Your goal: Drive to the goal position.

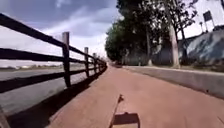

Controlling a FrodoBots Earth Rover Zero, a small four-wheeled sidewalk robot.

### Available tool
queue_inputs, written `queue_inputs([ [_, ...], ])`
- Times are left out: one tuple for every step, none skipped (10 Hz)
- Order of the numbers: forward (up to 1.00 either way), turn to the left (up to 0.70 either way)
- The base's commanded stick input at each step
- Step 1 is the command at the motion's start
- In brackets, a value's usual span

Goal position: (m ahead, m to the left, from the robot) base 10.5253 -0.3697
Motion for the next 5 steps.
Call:
queue_inputs([
  [0.70,0.10],
  [0.70,0.16],
  [0.70,-0.04],
  [0.70,-0.08],
  [0.70,-0.08],
])
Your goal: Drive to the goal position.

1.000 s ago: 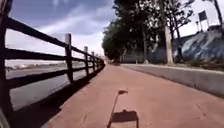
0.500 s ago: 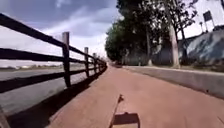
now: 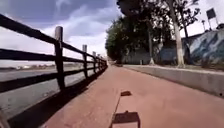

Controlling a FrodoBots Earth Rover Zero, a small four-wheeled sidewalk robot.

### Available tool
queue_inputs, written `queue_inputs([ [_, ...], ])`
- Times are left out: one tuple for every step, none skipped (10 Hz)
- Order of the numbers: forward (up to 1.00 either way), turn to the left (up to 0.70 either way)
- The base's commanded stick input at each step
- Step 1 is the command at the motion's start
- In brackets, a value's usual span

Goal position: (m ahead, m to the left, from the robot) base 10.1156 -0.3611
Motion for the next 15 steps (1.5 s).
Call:
queue_inputs([
  [0.70,0.08],
  [0.70,0.17],
  [0.70,-0.08],
  [0.70,-0.08],
  [0.70,0.20],
  [0.70,-0.08],
  [0.70,-0.08],
  [0.70,-0.08],
  [0.70,-0.08],
  [0.70,-0.08],
  [0.70,-0.08],
  [0.70,-0.08],
  [0.70,-0.08],
  [0.70,-0.08],
  [0.70,-0.08],
])
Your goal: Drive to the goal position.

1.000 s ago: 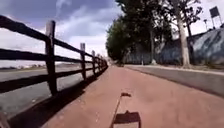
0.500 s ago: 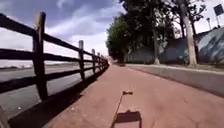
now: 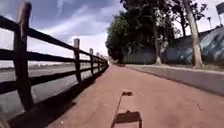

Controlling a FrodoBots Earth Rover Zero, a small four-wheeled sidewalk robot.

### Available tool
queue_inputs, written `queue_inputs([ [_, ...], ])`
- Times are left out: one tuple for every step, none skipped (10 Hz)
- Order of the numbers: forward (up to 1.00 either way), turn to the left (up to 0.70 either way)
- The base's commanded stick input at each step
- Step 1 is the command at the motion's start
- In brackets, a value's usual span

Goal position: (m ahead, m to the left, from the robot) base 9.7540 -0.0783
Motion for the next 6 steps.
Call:
queue_inputs([
  [0.70,-0.08],
  [0.70,-0.08],
  [0.70,-0.08],
  [0.70,0.04],
  [0.70,0.24],
  [0.70,0.27],
])
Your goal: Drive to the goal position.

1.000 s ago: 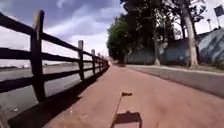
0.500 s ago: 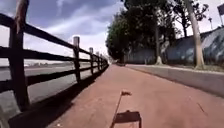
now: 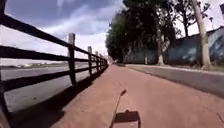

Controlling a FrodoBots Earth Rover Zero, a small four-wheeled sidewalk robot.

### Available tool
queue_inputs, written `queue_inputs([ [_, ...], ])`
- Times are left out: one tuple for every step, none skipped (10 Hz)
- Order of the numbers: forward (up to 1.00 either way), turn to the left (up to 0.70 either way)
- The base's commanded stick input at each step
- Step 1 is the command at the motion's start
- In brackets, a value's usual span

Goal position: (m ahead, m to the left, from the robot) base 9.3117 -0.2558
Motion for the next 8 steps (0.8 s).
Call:
queue_inputs([
  [0.70,0.27],
  [0.70,0.27],
  [0.70,0.27],
  [0.70,0.02],
  [0.70,-0.01],
  [0.70,-0.03],
  [0.70,-0.06],
  [0.70,-0.08],
])
